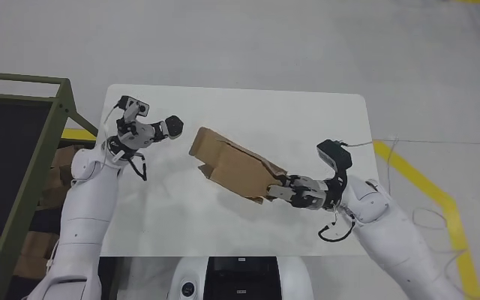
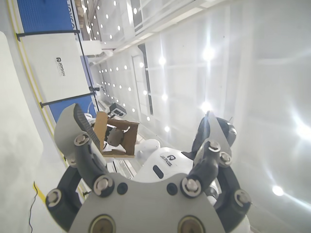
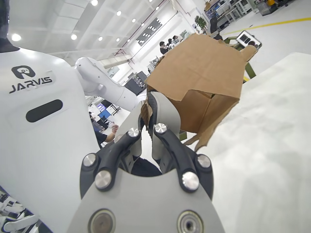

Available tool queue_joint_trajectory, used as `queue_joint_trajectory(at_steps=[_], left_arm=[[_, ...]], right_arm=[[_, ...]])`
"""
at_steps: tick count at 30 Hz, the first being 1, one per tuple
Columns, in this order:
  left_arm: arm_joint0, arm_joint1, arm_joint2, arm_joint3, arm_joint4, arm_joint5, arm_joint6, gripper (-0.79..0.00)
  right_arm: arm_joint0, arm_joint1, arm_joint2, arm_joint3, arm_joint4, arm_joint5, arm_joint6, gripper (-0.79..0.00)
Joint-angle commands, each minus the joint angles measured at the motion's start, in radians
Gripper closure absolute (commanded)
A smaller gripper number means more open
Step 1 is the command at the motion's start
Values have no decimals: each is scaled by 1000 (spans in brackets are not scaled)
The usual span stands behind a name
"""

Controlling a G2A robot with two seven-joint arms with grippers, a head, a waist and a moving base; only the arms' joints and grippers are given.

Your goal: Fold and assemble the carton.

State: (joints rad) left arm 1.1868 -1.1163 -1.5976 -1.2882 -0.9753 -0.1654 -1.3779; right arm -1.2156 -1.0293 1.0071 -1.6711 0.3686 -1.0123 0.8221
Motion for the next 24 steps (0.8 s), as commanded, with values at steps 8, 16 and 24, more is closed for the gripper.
queue_joint_trajectory(at_steps=[8,16,24], left_arm=[[-17,17,-25,4,81,48,-60,-785],[-17,17,-25,4,81,48,-60,-785],[26,26,-18,-93,165,1,-111,-785]], right_arm=[[44,40,-44,37,-53,0,-14,0],[44,40,-44,37,-53,0,-14,0],[66,39,-66,67,-71,19,5,0]])
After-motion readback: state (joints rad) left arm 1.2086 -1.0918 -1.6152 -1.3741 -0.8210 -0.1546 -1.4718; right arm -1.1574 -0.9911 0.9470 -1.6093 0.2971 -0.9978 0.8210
